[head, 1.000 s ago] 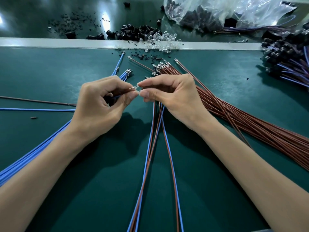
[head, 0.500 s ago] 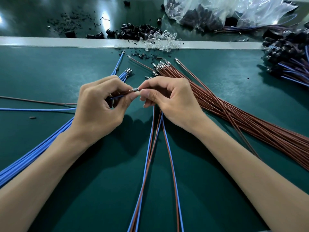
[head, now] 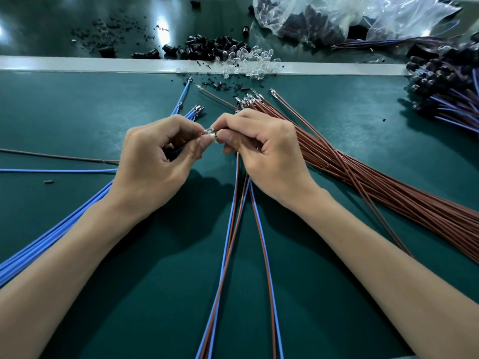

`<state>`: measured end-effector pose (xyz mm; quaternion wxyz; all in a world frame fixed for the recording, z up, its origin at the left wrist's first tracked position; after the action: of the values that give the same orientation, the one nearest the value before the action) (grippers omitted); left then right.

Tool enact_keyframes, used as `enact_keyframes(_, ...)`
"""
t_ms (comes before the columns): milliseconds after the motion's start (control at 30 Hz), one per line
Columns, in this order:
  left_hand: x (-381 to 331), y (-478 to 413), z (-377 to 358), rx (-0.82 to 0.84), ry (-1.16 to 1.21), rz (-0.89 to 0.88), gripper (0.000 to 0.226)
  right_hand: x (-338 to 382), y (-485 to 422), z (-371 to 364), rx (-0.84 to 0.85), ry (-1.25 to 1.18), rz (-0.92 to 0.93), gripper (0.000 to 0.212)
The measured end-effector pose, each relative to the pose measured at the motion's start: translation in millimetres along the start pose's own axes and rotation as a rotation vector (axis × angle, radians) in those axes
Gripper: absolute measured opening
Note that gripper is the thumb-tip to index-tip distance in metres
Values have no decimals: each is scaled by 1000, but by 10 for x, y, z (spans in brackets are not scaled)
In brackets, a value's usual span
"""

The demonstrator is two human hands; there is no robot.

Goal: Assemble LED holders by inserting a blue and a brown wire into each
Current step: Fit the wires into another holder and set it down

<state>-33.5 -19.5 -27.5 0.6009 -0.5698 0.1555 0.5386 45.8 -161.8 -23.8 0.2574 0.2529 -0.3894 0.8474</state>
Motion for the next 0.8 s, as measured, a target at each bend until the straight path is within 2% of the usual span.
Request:
enact_keyframes(133, 7, -2, 6, -7, 30, 43, 5, -1, 5, -11, -32, 8, -46, 12)
enact_keyframes(300, 10, 1, 16, -15, 19, 24, 8, -1, -5, 18, 47, 3, -49, 19)
enact_keyframes(400, 14, -1, 23, -8, 26, 16, 8, 6, -7, 19, 34, 15, -45, 24)
enact_keyframes(600, 17, 3, 23, 13, 37, 8, 9, 14, 9, -13, 59, 5, -18, 20)
enact_keyframes(800, 18, 4, 20, 18, 23, -7, 9, 1, -3, 7, 59, -65, -106, 23)
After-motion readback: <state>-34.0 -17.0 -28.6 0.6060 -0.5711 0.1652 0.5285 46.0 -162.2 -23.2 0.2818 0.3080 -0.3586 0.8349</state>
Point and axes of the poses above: each hand's wrist, its own y-axis away from the middle knuckle, its own z-axis out of the back of the hand, x = y × z, the point moved 1 cm from there along -y, towards the middle knuckle, and after that the axes turned 12 degrees about y, right-handed, at the moved point
